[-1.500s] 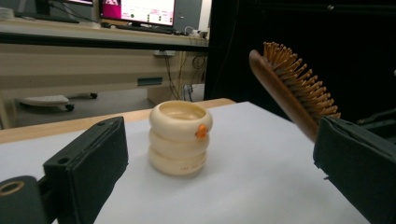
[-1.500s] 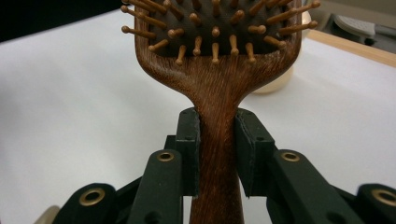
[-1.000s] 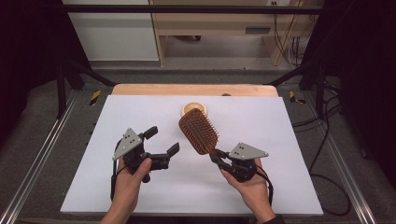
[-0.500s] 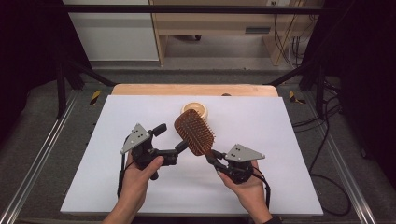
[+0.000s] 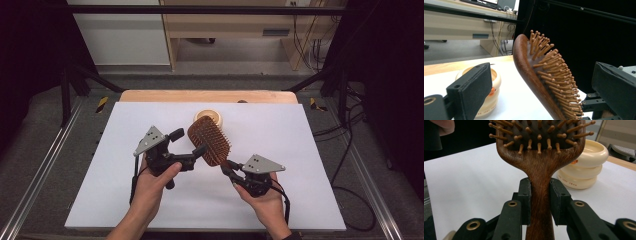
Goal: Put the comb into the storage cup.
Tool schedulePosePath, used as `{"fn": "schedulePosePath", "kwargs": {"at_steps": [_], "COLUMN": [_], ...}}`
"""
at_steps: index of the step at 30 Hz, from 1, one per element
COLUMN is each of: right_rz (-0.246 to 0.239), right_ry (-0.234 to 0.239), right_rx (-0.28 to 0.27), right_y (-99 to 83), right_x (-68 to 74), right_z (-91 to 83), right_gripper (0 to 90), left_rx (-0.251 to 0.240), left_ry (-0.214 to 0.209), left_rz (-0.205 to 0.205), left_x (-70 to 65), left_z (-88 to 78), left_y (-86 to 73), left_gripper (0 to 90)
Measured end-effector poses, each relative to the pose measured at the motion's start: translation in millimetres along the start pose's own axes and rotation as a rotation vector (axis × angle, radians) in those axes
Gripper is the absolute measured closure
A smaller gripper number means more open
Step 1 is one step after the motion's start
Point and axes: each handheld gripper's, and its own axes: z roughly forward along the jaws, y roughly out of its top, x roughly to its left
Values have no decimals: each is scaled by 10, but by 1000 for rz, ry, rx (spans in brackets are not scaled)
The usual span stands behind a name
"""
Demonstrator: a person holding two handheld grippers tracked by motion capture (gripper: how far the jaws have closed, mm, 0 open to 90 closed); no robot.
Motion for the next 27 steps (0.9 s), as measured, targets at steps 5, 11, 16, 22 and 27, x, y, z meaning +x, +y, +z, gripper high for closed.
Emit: {"fn": "schedulePosePath", "kwargs": {"at_steps": [5,11,16,22,27], "right_rz": [-4,-9,-12,-23,-20], "right_ry": [3,2,0,5,11], "right_rx": [0,-3,0,1,2], "right_y": [-3,2,-4,-7,-12], "right_x": [13,24,30,60,65], "right_z": [5,10,18,29,41], "right_gripper": [730,730,729,729,729], "left_rx": [7,16,17,33,10], "left_ry": [-2,-33,-59,-120,-118], "left_rz": [-31,-64,-126,-185,-208], "left_x": [2,42,60,83,82], "left_z": [41,98,146,214,233], "left_y": [-14,-32,-51,-77,-70], "left_gripper": [36,61,87,186,269]}}
